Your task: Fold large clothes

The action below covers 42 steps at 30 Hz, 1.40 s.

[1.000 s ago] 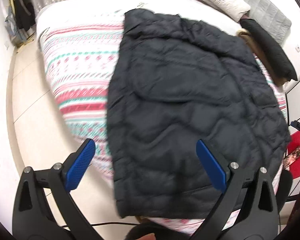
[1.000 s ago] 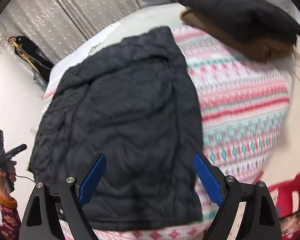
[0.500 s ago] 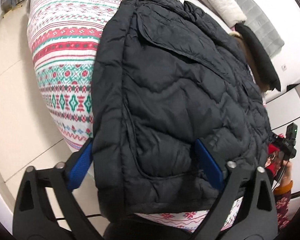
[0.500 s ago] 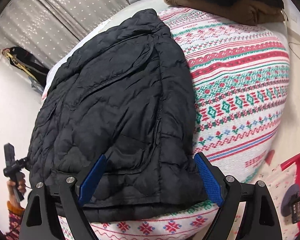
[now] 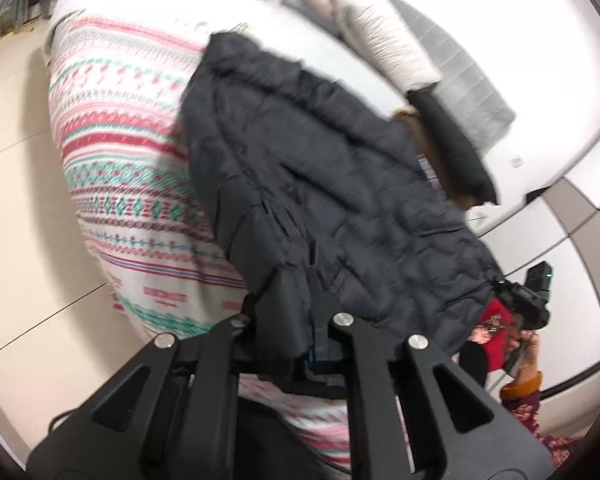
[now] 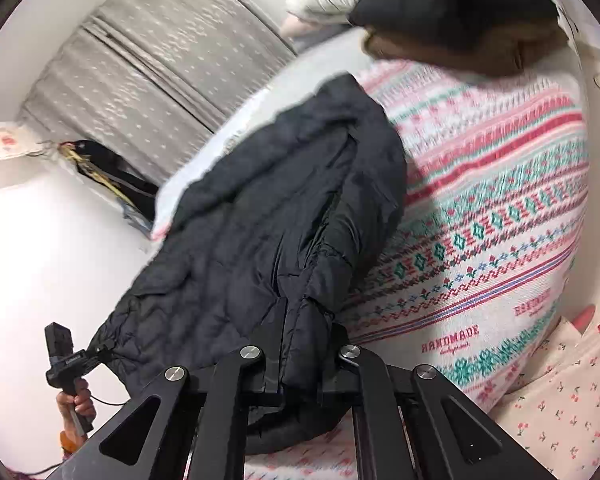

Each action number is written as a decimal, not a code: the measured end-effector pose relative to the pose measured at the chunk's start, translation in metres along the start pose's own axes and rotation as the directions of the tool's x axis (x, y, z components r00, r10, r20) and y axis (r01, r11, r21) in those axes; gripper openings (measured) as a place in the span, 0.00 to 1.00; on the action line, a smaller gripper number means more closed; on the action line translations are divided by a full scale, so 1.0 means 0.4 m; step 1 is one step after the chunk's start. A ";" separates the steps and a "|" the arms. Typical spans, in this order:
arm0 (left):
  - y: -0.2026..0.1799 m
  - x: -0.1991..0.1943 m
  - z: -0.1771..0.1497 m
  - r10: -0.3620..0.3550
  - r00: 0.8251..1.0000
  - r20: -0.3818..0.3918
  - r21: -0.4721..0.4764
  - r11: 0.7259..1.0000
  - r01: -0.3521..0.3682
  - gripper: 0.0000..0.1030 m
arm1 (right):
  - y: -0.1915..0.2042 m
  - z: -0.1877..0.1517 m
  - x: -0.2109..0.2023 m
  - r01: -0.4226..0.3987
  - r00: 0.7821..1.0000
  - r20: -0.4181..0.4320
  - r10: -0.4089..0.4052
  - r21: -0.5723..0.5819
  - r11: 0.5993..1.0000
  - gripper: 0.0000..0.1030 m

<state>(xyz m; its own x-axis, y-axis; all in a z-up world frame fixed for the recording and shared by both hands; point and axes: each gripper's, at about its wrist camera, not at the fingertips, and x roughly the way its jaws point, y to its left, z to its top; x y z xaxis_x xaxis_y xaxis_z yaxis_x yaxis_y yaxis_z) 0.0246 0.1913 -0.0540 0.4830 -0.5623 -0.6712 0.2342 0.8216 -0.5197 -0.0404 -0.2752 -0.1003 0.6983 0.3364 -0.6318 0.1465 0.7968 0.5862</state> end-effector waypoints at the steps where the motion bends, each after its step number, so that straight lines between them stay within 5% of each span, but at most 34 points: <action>1: -0.009 -0.025 -0.004 -0.021 1.000 0.014 0.004 1.000 0.021 0.11 | 0.011 0.000 -0.013 -0.005 1.000 0.008 0.005 -0.008 1.000 0.08; 11: -0.081 -0.204 -0.076 -0.138 0.984 0.109 0.035 0.990 0.135 0.10 | 0.128 -0.051 -0.207 -0.051 0.994 0.093 0.059 -0.081 0.995 0.07; 23: -0.144 -0.349 -0.095 -0.151 0.970 0.190 0.063 0.988 0.142 0.10 | 0.206 -0.033 -0.398 -0.069 0.973 0.212 0.095 -0.127 0.990 0.07; 35: -0.061 -0.175 0.228 -0.127 0.968 0.218 -0.077 0.986 0.146 0.13 | 0.168 0.273 -0.193 -0.082 0.971 0.225 0.085 -0.025 0.996 0.07; 42: 0.023 0.047 0.435 0.001 0.990 0.138 -0.139 0.990 0.018 0.14 | 0.095 0.434 0.007 -0.052 0.983 0.178 0.042 0.057 0.997 0.07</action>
<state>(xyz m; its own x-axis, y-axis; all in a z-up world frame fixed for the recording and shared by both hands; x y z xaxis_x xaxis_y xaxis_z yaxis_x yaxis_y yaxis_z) 0.1826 0.2045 0.0208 0.5949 -0.5432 -0.5925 0.1233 0.7901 -0.6005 0.0889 -0.3310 0.0084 0.8174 0.2745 -0.5065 0.1491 0.7484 0.6462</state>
